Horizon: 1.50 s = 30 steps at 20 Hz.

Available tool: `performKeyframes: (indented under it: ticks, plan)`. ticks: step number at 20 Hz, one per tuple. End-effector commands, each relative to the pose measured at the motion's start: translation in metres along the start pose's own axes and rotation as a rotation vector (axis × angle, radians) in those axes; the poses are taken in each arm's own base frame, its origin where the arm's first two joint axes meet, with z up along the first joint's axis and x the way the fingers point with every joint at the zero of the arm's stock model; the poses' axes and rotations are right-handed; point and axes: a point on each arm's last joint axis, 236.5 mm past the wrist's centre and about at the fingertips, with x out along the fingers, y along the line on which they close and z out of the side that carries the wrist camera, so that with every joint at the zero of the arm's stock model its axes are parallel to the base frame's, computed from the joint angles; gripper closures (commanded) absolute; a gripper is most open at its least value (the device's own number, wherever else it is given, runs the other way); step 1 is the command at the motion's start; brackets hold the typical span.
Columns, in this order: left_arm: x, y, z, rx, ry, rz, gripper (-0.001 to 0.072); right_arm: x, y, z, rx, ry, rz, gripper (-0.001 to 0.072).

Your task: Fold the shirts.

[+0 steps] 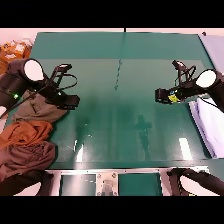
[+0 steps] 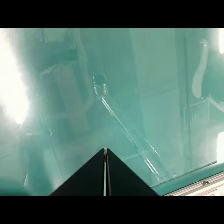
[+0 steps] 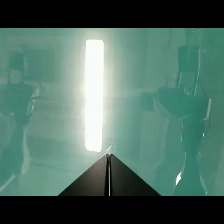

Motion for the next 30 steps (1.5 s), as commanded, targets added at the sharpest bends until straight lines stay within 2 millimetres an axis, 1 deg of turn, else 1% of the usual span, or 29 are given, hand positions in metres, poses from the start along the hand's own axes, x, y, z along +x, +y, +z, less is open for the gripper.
performKeyframes:
  ticks: [1, 3, 4, 5, 6, 8, 9, 10, 11, 12, 13, 15, 18, 20, 21, 22, 23, 24, 26, 27, 28, 29, 30]
  plan:
    - [0.0, 0.0, 0.0, 0.0, 0.0, 0.0, 0.0678, 0.0, 0.0, 0.0, -0.001, 0.0, 0.001, 0.0692]
    - [0.0, 0.001, 0.003, 0.002, -0.014, 0.007, 0.0677, 0.0, 0.0, 0.0, -0.001, 0.0, 0.001, 0.0693]
    - [0.0, 0.009, 0.008, 0.007, -0.034, 0.037, 0.0665, 0.0, 0.0, 0.0, -0.001, 0.0, 0.001, 0.0693]
    - [-0.001, 0.021, 0.014, 0.018, -0.06, 0.09, 0.0379, 0.0, 0.0, 0.0, -0.001, 0.0, 0.001, 0.0693]
    - [-0.005, 0.041, 0.024, 0.033, -0.099, 0.175, -0.0005, 0.0, 0.0, 0.0, -0.001, 0.0, 0.001, 0.0693]
    - [-0.015, 0.087, 0.039, 0.061, -0.148, 0.373, -0.0008, 0.0, 0.0, 0.0, -0.001, 0.0, 0.001, 0.0693]
    - [-0.018, 0.108, 0.043, 0.054, -0.151, 0.441, -0.0007, 0.0, 0.0, 0.0, -0.001, 0.0, 0.001, 0.0692]
    - [-0.016, 0.125, 0.044, 0.031, -0.137, 0.468, -0.0007, 0.0, 0.0, 0.0, -0.001, 0.0, 0.001, 0.0693]
    - [-0.01, 0.14, 0.043, -0.004, -0.118, 0.475, -0.0007, 0.0, 0.0, 0.0, -0.001, 0.0, 0.001, 0.0693]
    - [0.0, 0.155, 0.043, -0.039, -0.093, 0.475, -0.0007, 0.0, 0.0, 0.0, -0.001, 0.0, 0.001, 0.0692]
    - [0.012, 0.166, 0.042, -0.068, -0.07, 0.464, -0.0007, 0.0, 0.0, 0.0, -0.001, 0.0, 0.001, 0.0693]
    - [0.043, 0.179, 0.037, -0.097, 0.004, 0.431, -0.0007, 0.0, 0.0, 0.0, -0.001, 0.0, 0.001, 0.0692]
    - [0.088, 0.191, 0.017, -0.104, 0.157, 0.418, -0.0005, 0.0, 0.0, 0.0, -0.001, 0.0, 0.001, 0.0693]
    - [0.103, 0.197, 0.004, -0.108, 0.23, 0.424, -0.0003, 0.0, 0.001, 0.0, -0.001, -0.001, 0.001, 0.0693]
    - [0.104, 0.2, 0.003, -0.103, 0.241, 0.435, -0.0001, 0.0, 0.001, 0.001, -0.001, -0.006, 0.001, 0.0693]
    - [0.103, 0.203, 0.004, -0.097, 0.239, 0.447, 0.0179, 0.0, 0.001, 0.001, -0.001, -0.007, 0.002, 0.0693]
    - [0.1, 0.206, 0.004, -0.089, 0.242, 0.461, 0.0487, 0.0, 0.001, 0.003, 0.002, -0.013, 0.002, 0.0693]
    - [0.099, 0.206, 0.004, -0.064, 0.249, 0.461, 0.0671, 0.0, 0.001, 0.004, 0.002, -0.018, 0.002, 0.0693]
    - [0.096, 0.205, 0.0, -0.054, 0.275, 0.457, 0.0679, 0.0, 0.001, 0.004, 0.002, -0.018, 0.002, 0.0693]
    - [0.091, 0.203, 0.002, -0.06, 0.28, 0.456, 0.0679, 0.0, 0.001, 0.004, 0.002, -0.018, 0.002, 0.0693]
    - [0.081, 0.2, 0.008, -0.064, 0.271, 0.458, 0.068, 0.0, 0.001, 0.004, 0.002, -0.018, 0.002, 0.0692]
    - [0.066, 0.194, 0.019, -0.061, 0.243, 0.462, 0.068, 0.0, 0.001, 0.004, 0.002, -0.018, 0.002, 0.0693]
    - [0.047, 0.182, 0.037, -0.046, 0.192, 0.467, 0.068, 0.0, 0.001, 0.004, 0.003, -0.019, 0.003, 0.0693]
